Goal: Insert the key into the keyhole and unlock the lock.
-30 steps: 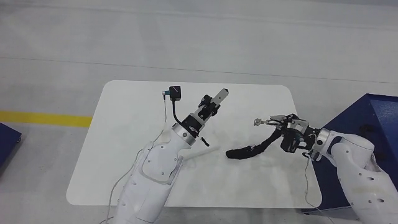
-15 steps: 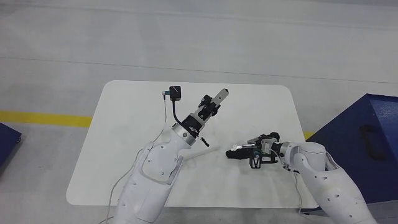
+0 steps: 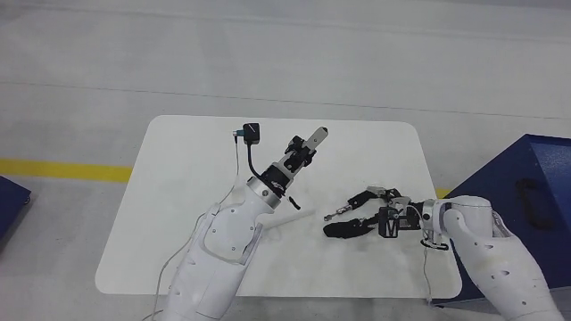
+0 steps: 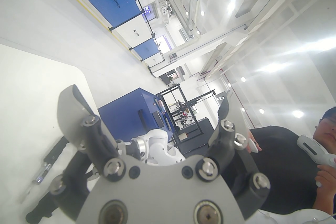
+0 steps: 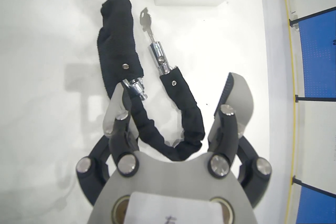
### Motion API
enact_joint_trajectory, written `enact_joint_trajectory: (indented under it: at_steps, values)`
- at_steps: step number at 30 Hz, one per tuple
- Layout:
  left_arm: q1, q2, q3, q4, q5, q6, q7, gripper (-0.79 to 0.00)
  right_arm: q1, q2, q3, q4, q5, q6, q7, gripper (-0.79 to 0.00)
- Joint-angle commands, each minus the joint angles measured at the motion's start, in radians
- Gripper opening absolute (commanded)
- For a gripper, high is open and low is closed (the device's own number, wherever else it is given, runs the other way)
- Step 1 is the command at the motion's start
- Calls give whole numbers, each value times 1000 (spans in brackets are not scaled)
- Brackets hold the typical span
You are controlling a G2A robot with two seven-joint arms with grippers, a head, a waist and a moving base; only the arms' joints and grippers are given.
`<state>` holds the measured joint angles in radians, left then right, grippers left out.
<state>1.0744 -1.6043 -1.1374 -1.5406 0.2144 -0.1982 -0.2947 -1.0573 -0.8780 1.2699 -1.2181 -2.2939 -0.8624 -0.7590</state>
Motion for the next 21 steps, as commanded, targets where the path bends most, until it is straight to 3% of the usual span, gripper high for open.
enact_joint_trajectory:
  at_steps: [1,4,11,21]
  values:
    - [0,0,0,0,0,0,0,0,-3,16,62,-11,41,-43,-43,0]
    - [0,0,0,0,0,0,0,0,-13,30,158,-15,150,-41,-57,0]
    - [0,0,0,0,0,0,0,0,-127,23,288,-151,394,183,73,0]
    - [0,0,0,0,0,0,0,0,-135,22,290,-162,403,196,82,0]
